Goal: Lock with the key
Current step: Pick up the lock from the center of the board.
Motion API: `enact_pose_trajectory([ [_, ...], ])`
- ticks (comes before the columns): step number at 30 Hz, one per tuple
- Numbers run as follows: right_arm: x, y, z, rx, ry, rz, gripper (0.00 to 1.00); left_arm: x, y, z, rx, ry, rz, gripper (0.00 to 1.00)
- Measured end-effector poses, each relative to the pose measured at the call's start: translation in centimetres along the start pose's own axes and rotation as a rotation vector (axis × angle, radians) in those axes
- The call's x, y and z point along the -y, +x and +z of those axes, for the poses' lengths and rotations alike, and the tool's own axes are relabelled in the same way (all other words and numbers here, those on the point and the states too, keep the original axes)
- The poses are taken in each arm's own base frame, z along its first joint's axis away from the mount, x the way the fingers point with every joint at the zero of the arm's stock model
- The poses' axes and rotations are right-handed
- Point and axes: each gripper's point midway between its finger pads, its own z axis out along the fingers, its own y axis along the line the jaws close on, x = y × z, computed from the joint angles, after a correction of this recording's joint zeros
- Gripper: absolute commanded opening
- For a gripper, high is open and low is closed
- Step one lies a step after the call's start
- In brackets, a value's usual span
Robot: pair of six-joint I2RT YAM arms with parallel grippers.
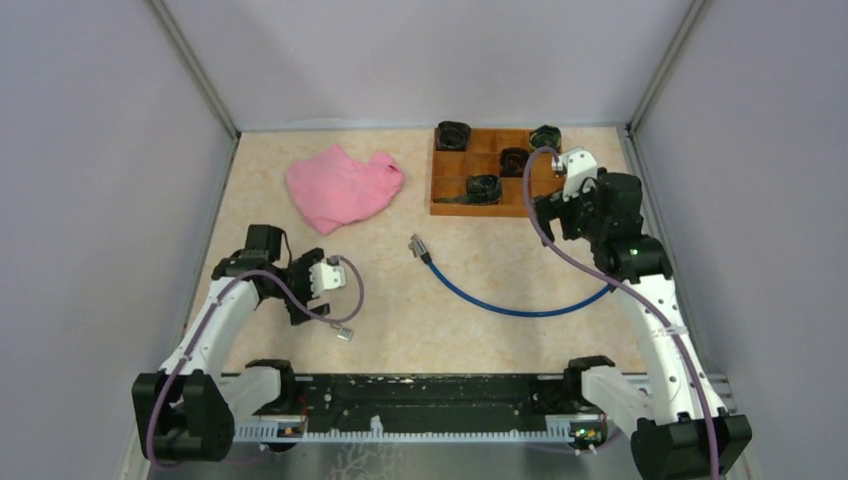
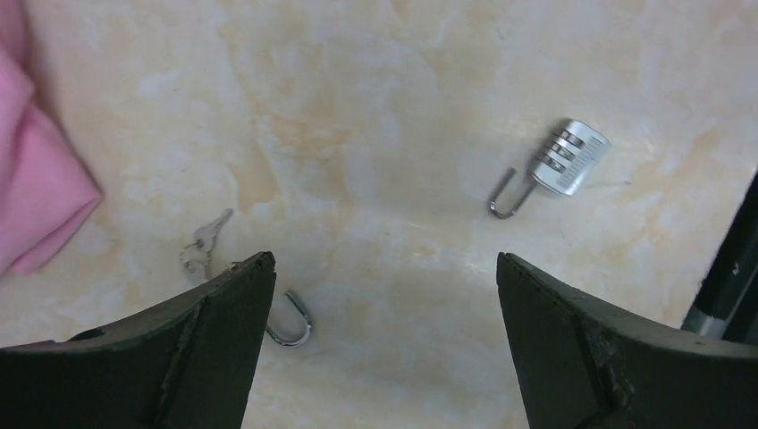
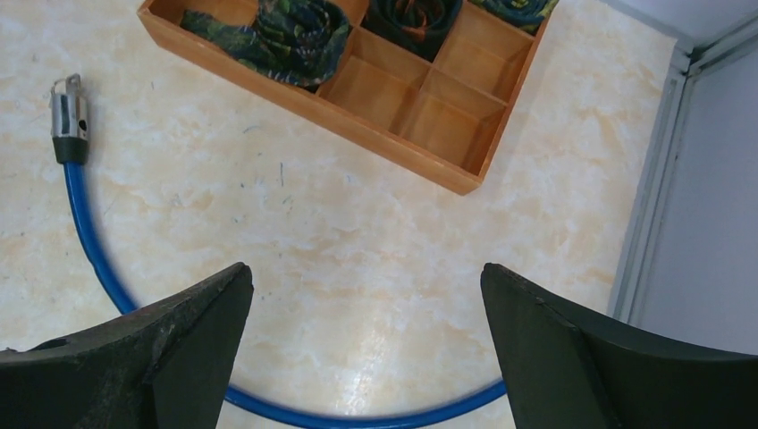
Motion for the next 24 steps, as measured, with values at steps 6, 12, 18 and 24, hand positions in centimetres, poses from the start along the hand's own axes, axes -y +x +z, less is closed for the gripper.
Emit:
enact_pose_trajectory([
  [6, -0.5, 1.5, 0.6, -0.036, -0.019, 0.001, 0.99, 3.6, 1.5, 1.0, -0.006, 0.141, 0.145, 0.85],
  [12, -0.6, 2.0, 0.8, -0.044, -0.024, -0.003, 0.99, 5.0, 0.7, 1.8, 0.023, 0.201, 0.233, 0.72],
  [18, -0.7, 2.3, 1.0, -0.046, -0.024, -0.004, 0.99, 6.9, 0.3, 3.0, 0.013, 0.281, 0.292, 0.6],
  [24, -0.9, 3.2, 1.3, -0.063, -0.03, -0.002, 0.99, 8.5, 1.5, 3.8, -0.035, 0.341, 0.305, 0.53],
])
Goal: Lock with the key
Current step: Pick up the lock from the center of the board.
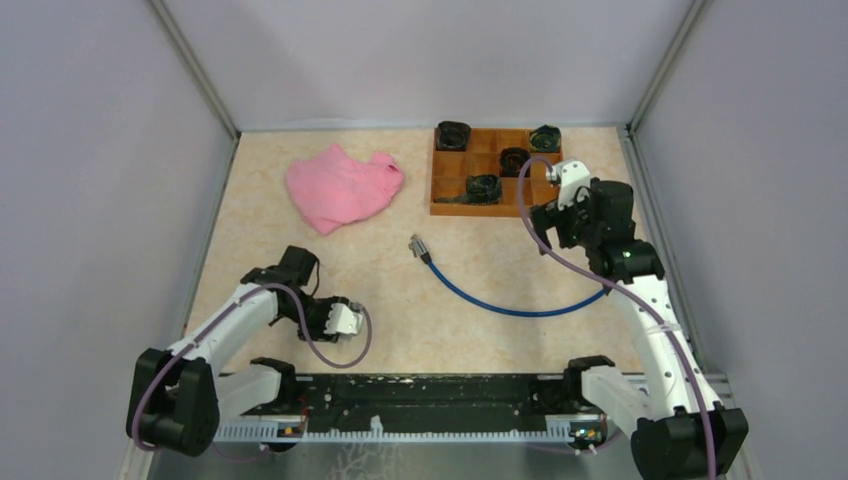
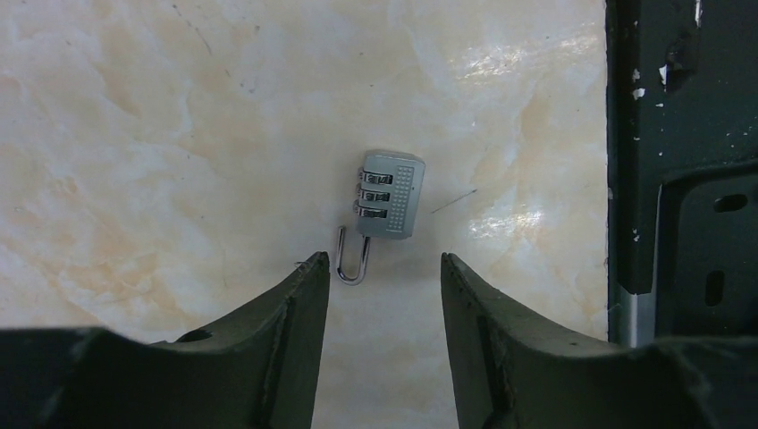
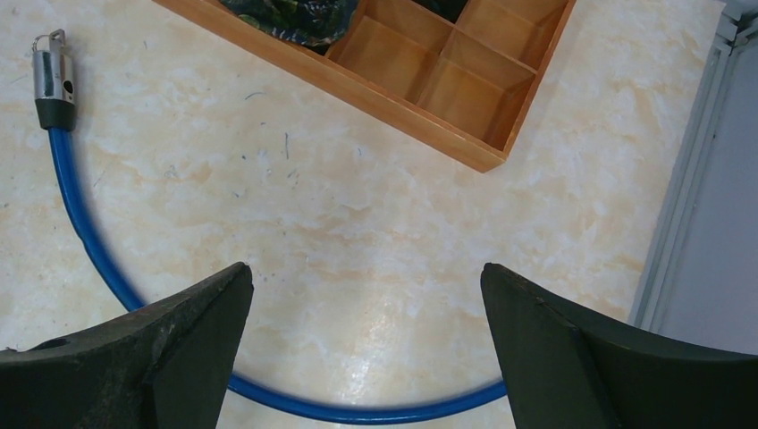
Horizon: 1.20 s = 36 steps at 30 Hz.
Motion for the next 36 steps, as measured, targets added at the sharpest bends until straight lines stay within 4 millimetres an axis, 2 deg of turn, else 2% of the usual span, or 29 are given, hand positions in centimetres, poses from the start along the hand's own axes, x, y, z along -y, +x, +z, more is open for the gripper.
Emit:
enact_pose_trajectory([
  [7, -0.1, 0.1, 0.0, -0.002, -0.003, 0.0, 0.99, 0.5, 1.0, 0.9, -0.043, 0.021, 0.004, 0.44],
  [13, -0.1, 0.1, 0.0, 0.0, -0.008, 0.0, 0.99, 0.4, 1.0, 1.0, -0.05, 0.014, 0.015, 0.29],
  [22, -0.4, 0.0, 0.1, 0.003, -0.021, -0.007, 0.99, -0.1, 1.0, 1.0, -0.053, -0.011, -0.001, 0.02],
  [24, -0.6, -0.1, 0.1, 0.008, -0.038, -0.012, 0.99, -0.1, 0.7, 0.7, -0.05, -0.008, -0.028, 0.0],
  [28, -1.8, -0.4, 0.6, 0.021, -0.116, -0.031, 0.99, -2.2, -2.0, -1.0, 0.02, -0.031, -0.105, 0.0],
  [31, -3.3, -0.9, 1.3, 0.028, -0.209, -0.046, 0.99, -5.2, -5.6, -3.0, 0.125, -0.072, -0.17, 0.0],
  [36, -6.2, -3.6, 2.1, 0.086, -0.366, -0.089, 0.99, -8.7, -10.9, -5.4, 0.274, -0.066, -0.26, 0.0],
])
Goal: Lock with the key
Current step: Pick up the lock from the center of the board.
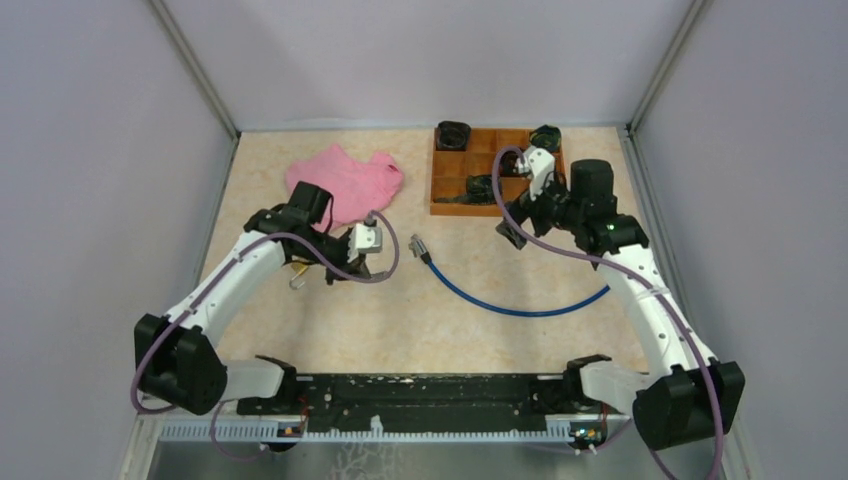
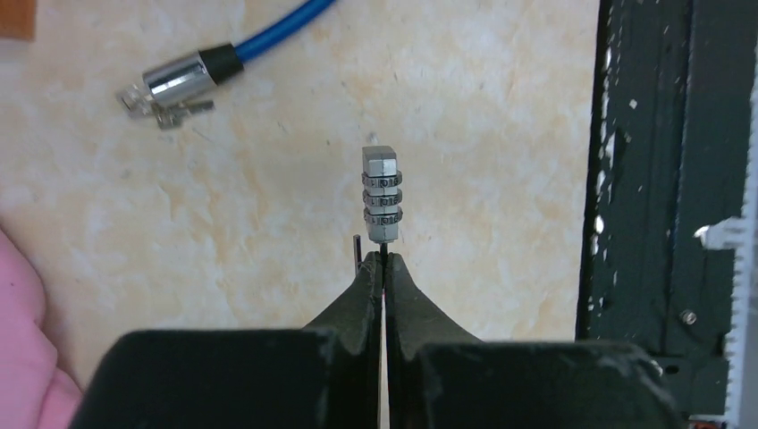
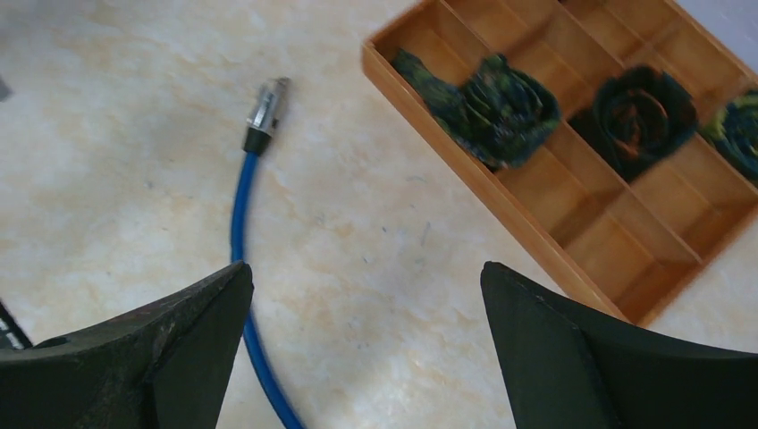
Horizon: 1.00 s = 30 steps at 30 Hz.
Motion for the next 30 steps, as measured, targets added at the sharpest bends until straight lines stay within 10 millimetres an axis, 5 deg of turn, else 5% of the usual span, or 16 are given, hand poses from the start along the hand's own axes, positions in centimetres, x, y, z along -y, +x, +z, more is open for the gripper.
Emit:
enact_pose_trajectory([
  [4, -2.9, -2.6, 1.6, 0.073, -0.167, -0.041, 0.97, -0.9, -3.9, -0.1, 0.073, 0.025, -0.049, 0.0],
  [13, -10.2, -5.3, 4.3, 0.209, -0.589, -0.035, 0.7, -1.6, -12.1, 0.2, 0.225, 0.133, -0.073, 0.0],
  [20, -14.6, -4.5, 3.9, 0.244, -0.775, -0.053, 0.61, -0.4, -14.2, 1.4, 0.239, 0.195, -0.106, 0.0],
  [30, -16.6, -3.1, 3.7, 0.237, -0.849, -0.092, 0.48, 0.2, -15.1, 1.8, 0.246, 0.209, -0.14, 0.0],
])
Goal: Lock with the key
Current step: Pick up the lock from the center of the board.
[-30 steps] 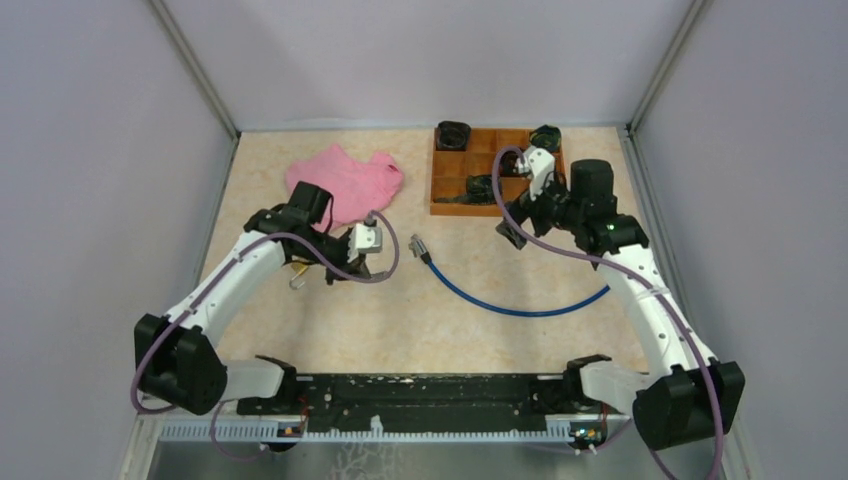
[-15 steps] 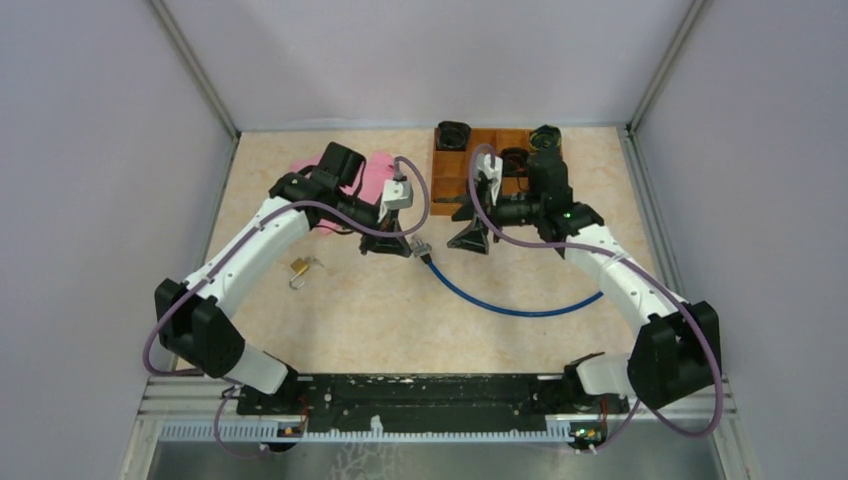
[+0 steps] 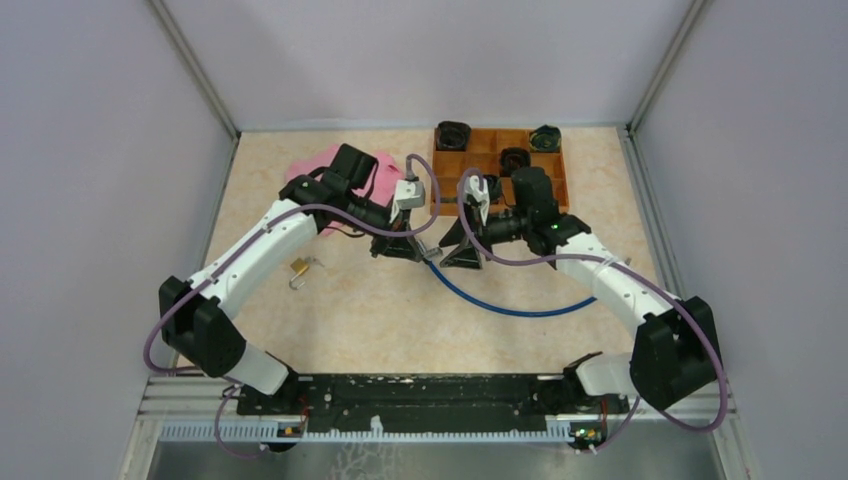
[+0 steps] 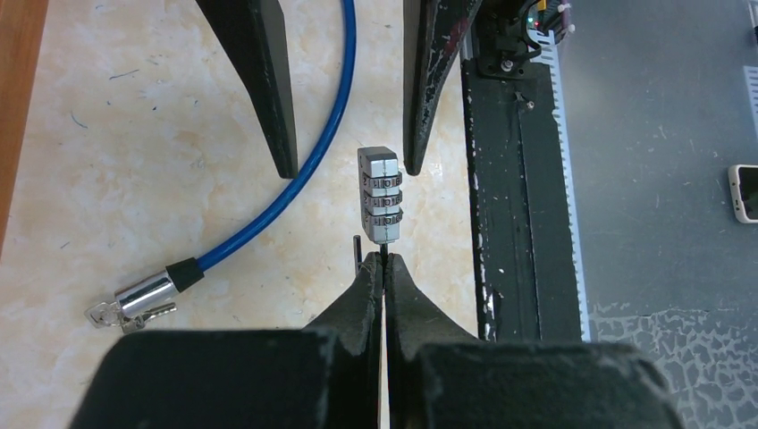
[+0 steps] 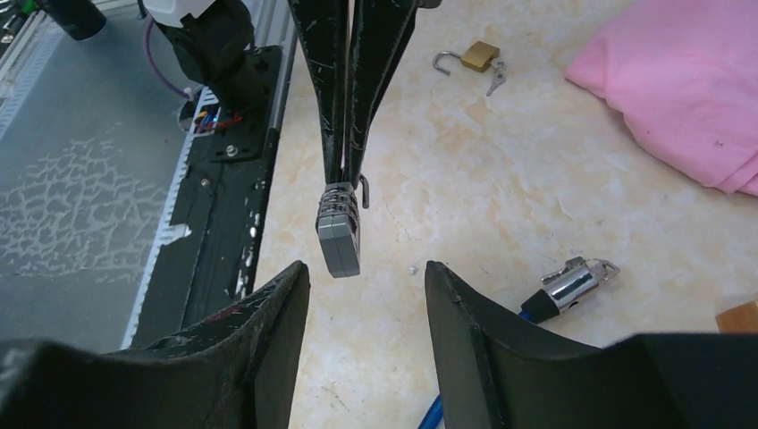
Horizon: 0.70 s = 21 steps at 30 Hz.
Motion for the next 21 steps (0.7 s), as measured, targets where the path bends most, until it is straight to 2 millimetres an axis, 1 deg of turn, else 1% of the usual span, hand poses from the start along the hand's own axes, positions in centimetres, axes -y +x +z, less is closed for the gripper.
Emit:
enact_pose_trajectory([
  [2, -0.22, 0.01, 0.19, -0.001, -0.008, -0.005, 0.43, 0.08, -0.03, 0.15, -0.002, 0.001, -0.005, 0.0],
  [7, -0.47, 0.4, 0.4, -0.003, -0.018, -0.002, 0.35, 0.22, 0.01, 0.52, -0.011, 0.003, -0.005, 0.0],
  [11, -0.62, 0.62, 0.4, -0.002, -0.023, 0.001, 0.26, 0.21, 0.05, 0.59, -0.015, 0.0, -0.005, 0.0],
  [16, -0.85, 0.61, 0.39, 0.001, -0.029, 0.011, 0.25, 0.0, 0.02, 0.61, -0.016, -0.008, 0.0, 0.0],
  [21, -1.08, 0.07, 0.3, 0.014, -0.033, -0.001, 0.26, -0.31, 0.2, 0.78, -0.021, -0.013, -0.002, 0.0],
])
